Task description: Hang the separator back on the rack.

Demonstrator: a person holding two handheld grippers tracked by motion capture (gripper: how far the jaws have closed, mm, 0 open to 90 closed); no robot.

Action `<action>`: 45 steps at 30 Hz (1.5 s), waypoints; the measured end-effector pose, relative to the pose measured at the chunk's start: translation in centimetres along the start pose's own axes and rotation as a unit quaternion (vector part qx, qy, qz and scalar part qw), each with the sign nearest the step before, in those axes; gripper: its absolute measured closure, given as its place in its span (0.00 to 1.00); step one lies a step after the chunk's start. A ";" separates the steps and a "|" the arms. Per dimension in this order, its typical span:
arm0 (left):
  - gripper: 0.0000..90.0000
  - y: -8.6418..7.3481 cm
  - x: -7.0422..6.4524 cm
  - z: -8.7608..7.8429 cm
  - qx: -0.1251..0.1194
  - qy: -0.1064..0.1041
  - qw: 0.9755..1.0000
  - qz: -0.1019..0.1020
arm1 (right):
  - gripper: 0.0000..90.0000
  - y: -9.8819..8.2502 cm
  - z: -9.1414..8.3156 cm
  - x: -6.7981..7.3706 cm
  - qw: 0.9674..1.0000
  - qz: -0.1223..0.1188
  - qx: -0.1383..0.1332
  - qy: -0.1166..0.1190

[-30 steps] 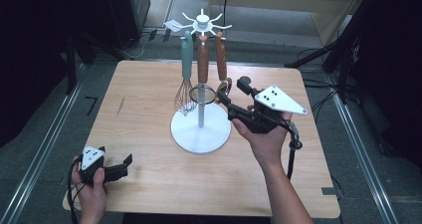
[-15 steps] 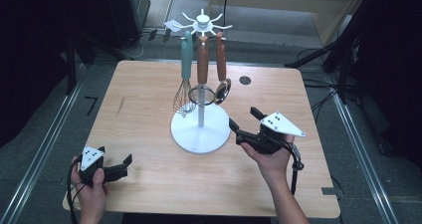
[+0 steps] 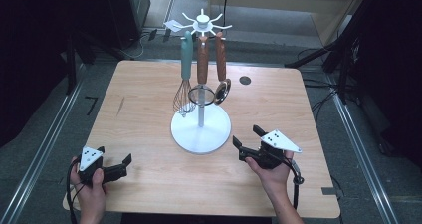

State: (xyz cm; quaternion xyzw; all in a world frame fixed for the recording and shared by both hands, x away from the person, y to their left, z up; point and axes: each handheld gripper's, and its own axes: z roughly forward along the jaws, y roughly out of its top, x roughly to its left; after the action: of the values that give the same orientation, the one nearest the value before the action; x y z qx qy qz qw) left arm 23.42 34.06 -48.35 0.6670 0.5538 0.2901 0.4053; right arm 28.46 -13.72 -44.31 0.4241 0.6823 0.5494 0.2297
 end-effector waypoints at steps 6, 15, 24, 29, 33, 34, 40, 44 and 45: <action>0.00 0.0 0.1 -0.1 -0.001 -0.003 1.000 -0.004 | 0.21 -1.7 -0.5 -0.8 1.000 0.013 0.002 -0.012; 0.00 -0.1 0.2 -0.1 0.000 -0.006 1.000 -0.007 | 0.21 -4.1 -1.6 -3.6 0.999 0.023 0.016 -0.041; 0.00 -0.1 0.3 -0.1 -0.001 -0.008 1.000 -0.010 | 0.22 -5.9 -2.6 -6.2 0.996 0.032 0.035 -0.071; 0.00 -0.1 0.3 -0.1 -0.001 -0.011 1.000 -0.009 | 0.22 -6.3 -3.3 -7.0 0.995 0.046 0.036 -0.077; 0.00 -0.1 0.3 -0.1 -0.001 -0.012 1.000 -0.012 | 0.22 -6.5 -3.8 -7.3 0.995 0.043 0.036 -0.079; 0.00 0.0 0.3 -0.1 0.000 -0.013 1.000 -0.012 | 0.22 -6.6 -4.0 -7.4 0.995 0.044 0.037 -0.079; 0.00 -0.1 0.4 -0.2 -0.001 -0.014 1.000 -0.012 | 0.22 -6.9 -5.2 -8.4 0.994 0.048 0.039 -0.094; 0.00 -0.1 0.4 -0.2 -0.001 -0.015 1.000 -0.013 | 0.22 -7.2 -6.2 -9.2 0.992 0.049 0.042 -0.108; 0.00 -0.1 0.4 -0.2 -0.002 -0.015 1.000 -0.014 | 0.22 -7.2 -6.5 -9.4 0.992 0.048 0.042 -0.111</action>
State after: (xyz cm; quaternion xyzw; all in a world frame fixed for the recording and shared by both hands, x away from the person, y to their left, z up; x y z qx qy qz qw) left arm 23.35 34.50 -48.35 0.6626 0.5565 0.2753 0.4189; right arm 26.07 -25.40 -50.69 0.5240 0.6539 0.4803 0.2593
